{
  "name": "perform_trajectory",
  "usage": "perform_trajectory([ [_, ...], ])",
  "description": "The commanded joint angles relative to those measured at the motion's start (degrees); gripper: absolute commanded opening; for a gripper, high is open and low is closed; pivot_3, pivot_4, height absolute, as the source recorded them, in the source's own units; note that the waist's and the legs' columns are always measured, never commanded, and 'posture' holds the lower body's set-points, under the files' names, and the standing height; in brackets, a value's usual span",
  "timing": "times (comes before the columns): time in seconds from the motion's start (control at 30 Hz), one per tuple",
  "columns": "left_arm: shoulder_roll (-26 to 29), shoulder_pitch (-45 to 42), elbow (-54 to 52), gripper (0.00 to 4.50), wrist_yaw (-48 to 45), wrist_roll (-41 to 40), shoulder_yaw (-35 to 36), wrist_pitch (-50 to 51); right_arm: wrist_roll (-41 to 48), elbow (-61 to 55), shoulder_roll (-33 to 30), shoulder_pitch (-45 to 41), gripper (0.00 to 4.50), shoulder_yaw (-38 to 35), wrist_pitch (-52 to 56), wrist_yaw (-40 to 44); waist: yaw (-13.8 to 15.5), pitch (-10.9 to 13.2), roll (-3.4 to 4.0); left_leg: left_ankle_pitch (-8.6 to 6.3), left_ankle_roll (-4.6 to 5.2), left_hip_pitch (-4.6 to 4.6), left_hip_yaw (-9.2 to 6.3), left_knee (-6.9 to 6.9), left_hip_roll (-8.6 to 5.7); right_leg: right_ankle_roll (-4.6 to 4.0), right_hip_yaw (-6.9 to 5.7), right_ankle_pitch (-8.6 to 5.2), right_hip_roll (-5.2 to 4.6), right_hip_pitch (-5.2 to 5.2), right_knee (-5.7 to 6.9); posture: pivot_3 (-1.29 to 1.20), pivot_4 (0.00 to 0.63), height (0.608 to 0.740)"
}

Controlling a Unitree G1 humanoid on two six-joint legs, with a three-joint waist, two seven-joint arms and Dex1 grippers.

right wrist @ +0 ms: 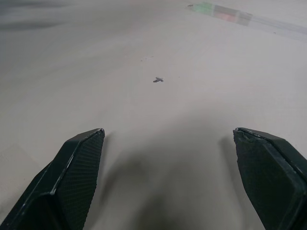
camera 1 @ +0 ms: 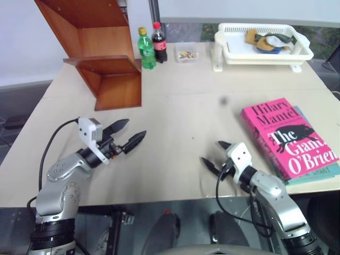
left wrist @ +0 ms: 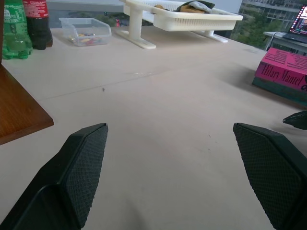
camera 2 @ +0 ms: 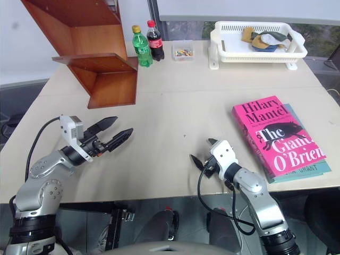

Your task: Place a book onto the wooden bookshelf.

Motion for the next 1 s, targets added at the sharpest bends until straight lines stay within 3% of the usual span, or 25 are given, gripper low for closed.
perform_trajectory([
  [0.03, 0.5, -0.4, -0.1, 4.50, -0.4, 0.4, 0.1, -1.0, 0.1, -0.2, 0.0, -1.0, 4.41, -0.7, -1.3, 0.0, 0.0, 0.0, 0.00, 0.00, 0.00, 0.00, 0.00, 0.00, 0.00, 0.00, 0.00, 0.00, 0.00, 0.00, 0.00, 0.00, 0.150, 0.740],
  [0.37, 0.2, -1.0, 0.1, 4.50, -1.8, 2.4, -2.9, -2.0, 0.8, -0.1, -0.2, -3.0, 4.41, -2.1, -1.3, 0.2, 0.0, 0.0, 0.00, 0.00, 0.00, 0.00, 0.01, 0.00, 0.00, 0.00, 0.01, 0.00, 0.00, 0.00, 0.01, 0.00, 0.150, 0.740],
  [0.57, 1.6, 1.7, -4.0, 4.50, -7.0, 2.5, -7.5, -2.3, 3.4, -8.0, -3.8, -3.3, 4.41, -2.4, 7.4, 2.4, 0.0, 0.0, 0.01, 0.00, 0.01, -0.02, 0.01, 0.00, -0.01, 0.00, 0.02, 0.00, -0.01, 0.00, -0.02, 0.00, 0.150, 0.740],
  [0.73, 3.5, 3.8, -3.7, 4.50, -14.2, 6.0, -11.3, -8.5, 5.2, -16.2, -7.3, -3.1, 4.41, -3.6, 15.9, 3.2, 0.0, 0.0, 0.02, 0.00, 0.01, -0.01, -0.01, 0.00, 0.02, -0.01, 0.00, -0.01, -0.01, 0.00, 0.00, 0.00, 0.150, 0.740],
  [0.83, 3.4, 4.1, -4.7, 4.50, -15.7, 4.7, -12.3, -8.3, 13.4, -21.9, -10.0, -3.1, 4.41, -11.6, 21.5, 5.4, 0.1, 0.0, 0.02, -0.01, 0.02, -0.04, 0.01, 0.01, 0.00, -0.01, 0.00, -0.01, -0.03, 0.01, -0.04, 0.00, 0.150, 0.740],
  [1.0, 2.6, 2.4, -4.2, 4.50, -15.2, 5.2, -13.2, -8.7, 21.7, -15.4, -13.8, -7.2, 4.41, -38.1, 22.7, 1.4, 0.4, 0.0, 0.01, -0.02, 0.04, -0.11, -0.12, 0.15, -0.04, 0.01, -0.14, 0.00, -0.07, 0.10, -0.06, 0.00, 0.150, 0.740],
])
